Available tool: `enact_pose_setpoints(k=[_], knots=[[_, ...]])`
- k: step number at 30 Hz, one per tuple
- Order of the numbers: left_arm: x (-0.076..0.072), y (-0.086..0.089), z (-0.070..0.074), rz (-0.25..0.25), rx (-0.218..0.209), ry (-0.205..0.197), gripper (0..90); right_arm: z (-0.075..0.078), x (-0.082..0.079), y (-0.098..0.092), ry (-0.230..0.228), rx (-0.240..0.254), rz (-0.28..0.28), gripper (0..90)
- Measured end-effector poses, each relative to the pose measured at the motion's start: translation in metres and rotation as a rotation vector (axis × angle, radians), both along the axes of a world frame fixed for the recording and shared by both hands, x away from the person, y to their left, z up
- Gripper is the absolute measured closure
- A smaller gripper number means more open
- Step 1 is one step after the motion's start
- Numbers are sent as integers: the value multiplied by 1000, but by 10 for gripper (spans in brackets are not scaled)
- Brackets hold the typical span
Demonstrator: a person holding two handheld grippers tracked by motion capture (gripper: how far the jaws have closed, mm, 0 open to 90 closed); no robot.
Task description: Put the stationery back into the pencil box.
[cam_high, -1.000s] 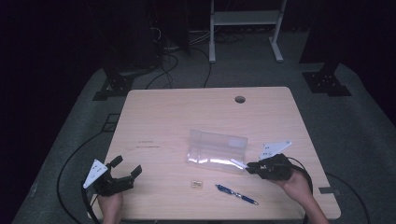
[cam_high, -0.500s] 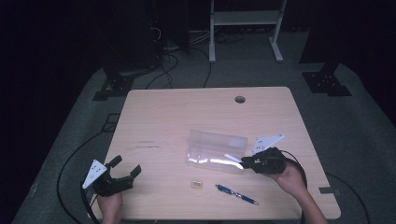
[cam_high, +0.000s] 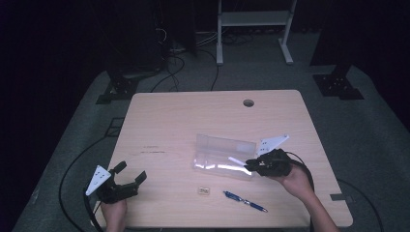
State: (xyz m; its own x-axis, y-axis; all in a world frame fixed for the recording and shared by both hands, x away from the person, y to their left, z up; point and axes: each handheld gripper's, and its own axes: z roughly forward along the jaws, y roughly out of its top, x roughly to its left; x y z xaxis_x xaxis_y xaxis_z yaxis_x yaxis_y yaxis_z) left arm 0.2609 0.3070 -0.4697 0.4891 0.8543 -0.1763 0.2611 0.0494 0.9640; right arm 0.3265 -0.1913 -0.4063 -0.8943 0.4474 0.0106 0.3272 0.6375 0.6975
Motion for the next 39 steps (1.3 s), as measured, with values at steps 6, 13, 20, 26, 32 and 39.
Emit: enact_pose_setpoints(k=[6, 13, 20, 26, 32, 39], knots=[[1, -1, 0, 0, 0, -1, 11, 4, 3, 5, -6, -8, 11, 781], [1, -1, 0, -7, 4, -3, 11, 4, 9, 12, -1, -26, 19, 781], [2, -3, 0, -13, 21, -1, 11, 11, 14, 20, -12, -33, 31, 781], [2, -2, 0, -11, 21, -2, 11, 14, 21, 29, -24, -43, 46, 781], [2, -3, 0, -15, 21, -1, 11, 12, 26, 38, -20, -52, 56, 781], [2, -2, 0, -11, 13, -6, 11, 9, 32, 47, -16, -62, 63, 781]])
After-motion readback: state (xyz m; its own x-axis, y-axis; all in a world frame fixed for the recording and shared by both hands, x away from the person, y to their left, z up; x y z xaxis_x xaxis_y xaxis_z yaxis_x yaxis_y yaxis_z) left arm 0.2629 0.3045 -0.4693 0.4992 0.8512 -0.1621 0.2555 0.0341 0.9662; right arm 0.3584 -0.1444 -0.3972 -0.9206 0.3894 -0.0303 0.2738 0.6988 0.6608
